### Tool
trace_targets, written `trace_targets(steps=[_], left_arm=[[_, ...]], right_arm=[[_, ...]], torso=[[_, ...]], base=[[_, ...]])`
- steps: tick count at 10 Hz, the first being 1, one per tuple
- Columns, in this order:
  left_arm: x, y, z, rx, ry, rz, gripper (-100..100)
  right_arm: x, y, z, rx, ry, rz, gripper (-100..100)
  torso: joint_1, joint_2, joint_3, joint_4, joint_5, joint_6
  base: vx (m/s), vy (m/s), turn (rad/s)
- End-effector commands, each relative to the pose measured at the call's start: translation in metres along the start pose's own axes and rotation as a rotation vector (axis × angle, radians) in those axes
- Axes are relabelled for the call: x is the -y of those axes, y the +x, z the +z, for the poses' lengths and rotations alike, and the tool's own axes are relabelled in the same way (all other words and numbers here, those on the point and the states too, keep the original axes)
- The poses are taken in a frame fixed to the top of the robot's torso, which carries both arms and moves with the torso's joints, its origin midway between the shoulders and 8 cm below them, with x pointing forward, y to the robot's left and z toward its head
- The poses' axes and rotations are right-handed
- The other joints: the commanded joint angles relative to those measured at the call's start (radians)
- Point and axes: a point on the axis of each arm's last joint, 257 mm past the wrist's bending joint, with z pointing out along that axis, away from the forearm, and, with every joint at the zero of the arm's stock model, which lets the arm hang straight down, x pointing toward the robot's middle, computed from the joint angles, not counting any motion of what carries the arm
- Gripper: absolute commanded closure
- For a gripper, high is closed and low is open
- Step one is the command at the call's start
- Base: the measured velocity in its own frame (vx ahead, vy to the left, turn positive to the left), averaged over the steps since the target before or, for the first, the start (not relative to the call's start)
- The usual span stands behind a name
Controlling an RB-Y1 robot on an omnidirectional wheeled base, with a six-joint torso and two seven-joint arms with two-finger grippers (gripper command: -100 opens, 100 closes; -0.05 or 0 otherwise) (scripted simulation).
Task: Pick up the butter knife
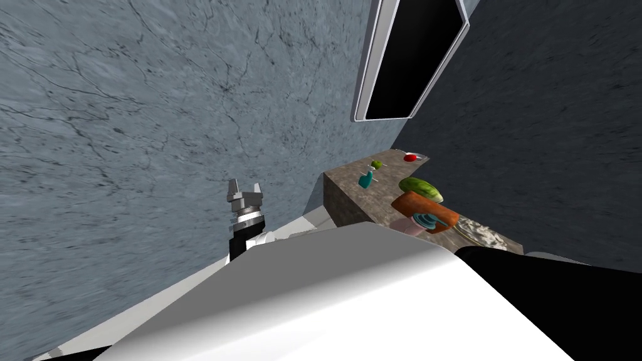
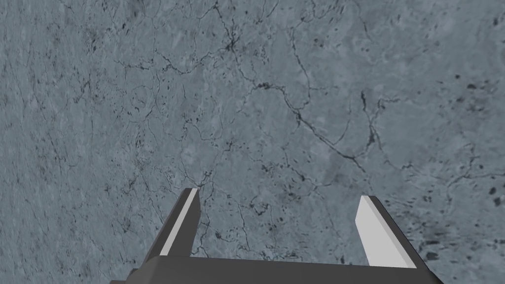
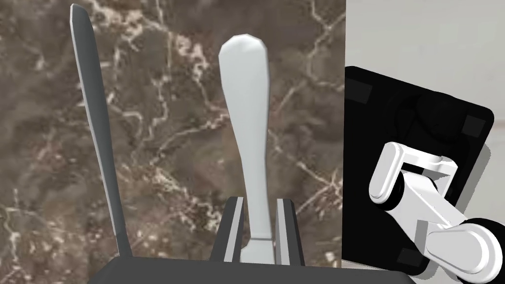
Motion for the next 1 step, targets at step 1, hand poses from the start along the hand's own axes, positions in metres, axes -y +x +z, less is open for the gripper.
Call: trace_targets(steps=[1], left_arm=[[0.0000, 0.0000, 0.0000, 0.000, 0.000, 0.000, 0]], right_arm=[[0.0000, 0.0000, 0.0000, 0.000, 0.000, 0.000, 0]], torso=[[0.000, 0.000, 0.000, 0.000, 0.000, 0.000]], base=[[0.000, 0.000, 0.000]])
